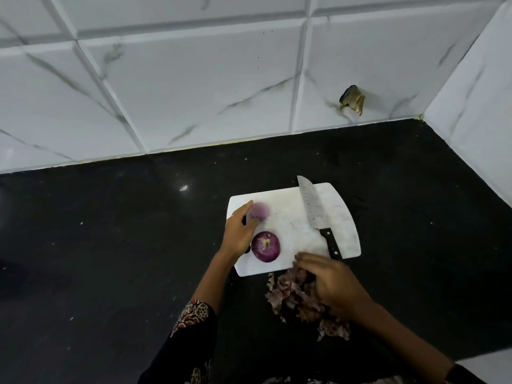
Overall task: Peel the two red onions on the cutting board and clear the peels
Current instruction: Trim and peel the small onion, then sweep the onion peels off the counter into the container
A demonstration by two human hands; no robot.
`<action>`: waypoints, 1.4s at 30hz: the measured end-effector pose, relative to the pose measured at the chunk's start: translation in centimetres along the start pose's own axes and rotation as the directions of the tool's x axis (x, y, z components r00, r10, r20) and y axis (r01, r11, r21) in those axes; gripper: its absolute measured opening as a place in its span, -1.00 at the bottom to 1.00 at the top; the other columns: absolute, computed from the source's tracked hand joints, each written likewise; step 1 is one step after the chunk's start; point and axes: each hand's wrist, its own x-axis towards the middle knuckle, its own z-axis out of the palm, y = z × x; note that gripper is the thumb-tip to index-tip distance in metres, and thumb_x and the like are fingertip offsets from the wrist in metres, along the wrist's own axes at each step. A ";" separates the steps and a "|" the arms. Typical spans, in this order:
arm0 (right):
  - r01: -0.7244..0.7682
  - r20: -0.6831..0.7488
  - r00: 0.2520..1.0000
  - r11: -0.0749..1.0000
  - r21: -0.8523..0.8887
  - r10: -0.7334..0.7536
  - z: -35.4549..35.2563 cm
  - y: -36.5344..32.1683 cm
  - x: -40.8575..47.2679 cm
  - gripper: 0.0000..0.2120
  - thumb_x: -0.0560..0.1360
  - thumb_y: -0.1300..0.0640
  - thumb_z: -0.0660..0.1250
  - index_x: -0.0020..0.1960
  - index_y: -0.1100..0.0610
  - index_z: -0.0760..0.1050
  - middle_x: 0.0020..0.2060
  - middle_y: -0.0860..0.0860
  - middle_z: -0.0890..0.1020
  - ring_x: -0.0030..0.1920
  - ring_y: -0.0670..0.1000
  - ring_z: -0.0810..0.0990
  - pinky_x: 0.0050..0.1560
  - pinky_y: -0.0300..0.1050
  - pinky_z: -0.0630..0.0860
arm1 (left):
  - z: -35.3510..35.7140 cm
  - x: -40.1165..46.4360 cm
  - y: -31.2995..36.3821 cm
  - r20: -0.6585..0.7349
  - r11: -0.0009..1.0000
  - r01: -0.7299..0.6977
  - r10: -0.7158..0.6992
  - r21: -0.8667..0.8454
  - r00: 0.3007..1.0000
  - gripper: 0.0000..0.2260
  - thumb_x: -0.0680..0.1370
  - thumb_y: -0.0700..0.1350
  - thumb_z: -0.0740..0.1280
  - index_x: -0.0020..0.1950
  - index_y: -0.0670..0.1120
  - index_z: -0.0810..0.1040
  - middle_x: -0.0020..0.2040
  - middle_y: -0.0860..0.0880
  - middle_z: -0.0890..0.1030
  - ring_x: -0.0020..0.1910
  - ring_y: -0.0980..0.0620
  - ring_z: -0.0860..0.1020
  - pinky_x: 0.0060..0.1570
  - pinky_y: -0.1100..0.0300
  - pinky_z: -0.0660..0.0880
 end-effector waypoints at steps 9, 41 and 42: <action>-0.150 0.228 0.946 0.936 -0.319 0.229 -0.2 1.5 5.8 -0.36 0.57 -0.22 -0.19 0.54 0.12 -0.06 0.53 0.02 -0.05 0.51 -0.08 -0.16 0.49 -0.06 -0.21 | 0.9 -1.0 0.0 -0.047 0.999 -0.053 0.053 -0.005 0.997 -0.59 0.64 -0.15 0.19 0.50 -0.11 0.27 0.51 -0.06 0.28 0.49 0.02 0.22 0.48 0.06 0.16; -0.418 -0.164 0.903 0.900 -0.127 0.396 -1.3 4.1 -0.6 -0.44 0.47 0.04 0.39 0.40 0.20 0.34 0.39 0.13 0.38 0.45 0.11 0.23 0.41 0.00 0.19 | -1.0 -7.8 -5.9 0.016 0.630 -0.152 0.216 0.762 0.976 -0.22 0.52 0.28 0.22 0.58 -0.01 -0.05 0.59 0.03 -0.06 0.54 0.08 -0.18 0.22 0.05 -0.66; -0.413 -0.169 0.905 0.901 -0.130 0.390 -1.4 4.2 -0.5 -0.44 0.47 0.05 0.39 0.40 0.20 0.35 0.39 0.13 0.38 0.45 0.11 0.23 0.40 0.00 0.19 | -1.0 -7.7 -5.8 0.018 0.623 -0.146 0.208 0.768 0.978 -0.22 0.52 0.28 0.21 0.58 0.00 -0.06 0.59 0.03 -0.06 0.54 0.07 -0.19 0.20 0.05 -0.67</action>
